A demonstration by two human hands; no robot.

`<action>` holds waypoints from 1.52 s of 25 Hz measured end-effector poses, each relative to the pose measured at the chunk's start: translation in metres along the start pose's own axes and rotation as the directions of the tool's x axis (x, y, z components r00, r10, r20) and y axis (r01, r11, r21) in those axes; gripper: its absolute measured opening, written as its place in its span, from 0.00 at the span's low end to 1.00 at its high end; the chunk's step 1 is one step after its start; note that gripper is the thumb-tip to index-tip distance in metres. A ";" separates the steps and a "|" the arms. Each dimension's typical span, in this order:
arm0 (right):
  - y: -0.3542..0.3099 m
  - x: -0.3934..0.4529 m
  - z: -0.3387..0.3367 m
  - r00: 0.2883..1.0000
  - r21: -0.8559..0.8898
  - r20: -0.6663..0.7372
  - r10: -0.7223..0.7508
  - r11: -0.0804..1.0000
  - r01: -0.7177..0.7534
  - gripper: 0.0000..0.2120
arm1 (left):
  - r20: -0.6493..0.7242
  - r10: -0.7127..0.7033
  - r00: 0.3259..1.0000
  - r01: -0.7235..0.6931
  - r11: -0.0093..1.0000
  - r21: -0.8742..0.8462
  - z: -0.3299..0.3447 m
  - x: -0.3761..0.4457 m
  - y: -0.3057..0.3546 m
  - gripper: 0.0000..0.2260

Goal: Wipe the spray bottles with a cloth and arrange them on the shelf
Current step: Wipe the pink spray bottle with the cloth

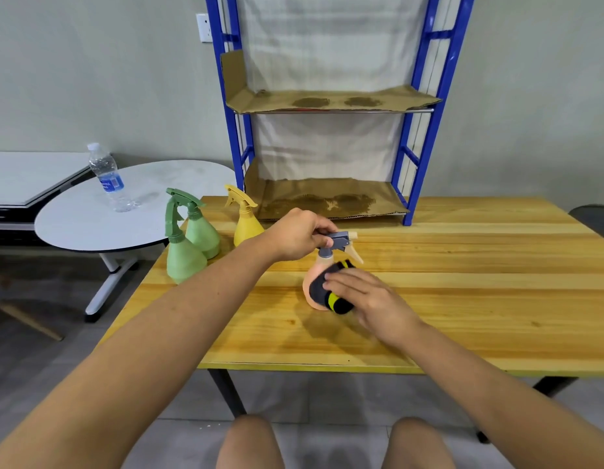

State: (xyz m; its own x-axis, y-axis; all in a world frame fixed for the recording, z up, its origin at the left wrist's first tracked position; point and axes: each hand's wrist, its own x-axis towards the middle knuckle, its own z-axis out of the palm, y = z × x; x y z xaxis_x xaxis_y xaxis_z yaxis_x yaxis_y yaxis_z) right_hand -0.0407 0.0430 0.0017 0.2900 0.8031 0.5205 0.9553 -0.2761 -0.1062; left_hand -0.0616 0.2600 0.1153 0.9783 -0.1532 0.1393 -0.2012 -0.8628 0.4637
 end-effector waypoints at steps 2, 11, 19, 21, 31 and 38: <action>-0.002 0.001 0.007 0.997 -0.012 -0.056 0.045 0.999 -0.046 0.33 | -0.009 -0.010 1.000 0.010 1.000 0.000 0.000 -0.001 0.001 0.11; -0.027 0.014 0.005 0.994 -0.116 -0.052 0.093 0.988 -0.099 0.30 | -0.029 -0.032 0.999 0.034 0.998 0.049 0.002 -0.002 0.002 0.10; -0.048 -0.007 0.034 0.998 -0.196 0.066 0.020 0.981 -0.007 0.28 | -0.053 -0.042 0.998 0.043 0.999 0.024 0.004 -0.002 0.003 0.09; -0.046 0.020 0.023 0.995 -0.206 -0.034 0.099 0.973 -0.104 0.29 | -0.056 -0.045 0.997 0.046 0.999 0.022 0.003 -0.002 0.003 0.08; -0.043 -0.009 0.038 1.000 -0.206 -0.018 -0.005 0.978 0.002 0.32 | -0.058 -0.065 0.996 0.055 0.986 -0.160 0.005 -0.002 -0.009 0.09; -0.021 0.016 -0.012 0.927 -0.092 -0.345 0.146 0.978 -0.188 0.30 | 0.010 -0.137 0.990 0.122 0.840 -0.529 0.010 -0.001 -0.022 0.09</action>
State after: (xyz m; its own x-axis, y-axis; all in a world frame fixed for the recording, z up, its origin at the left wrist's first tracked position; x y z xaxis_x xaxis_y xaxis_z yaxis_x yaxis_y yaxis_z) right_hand -0.0569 0.0552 0.0219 0.3881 0.5225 0.7592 0.8743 -0.4692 -0.1241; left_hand -0.0580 0.2741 0.0963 0.9971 -0.0379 0.0657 -0.0758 -0.4885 0.8693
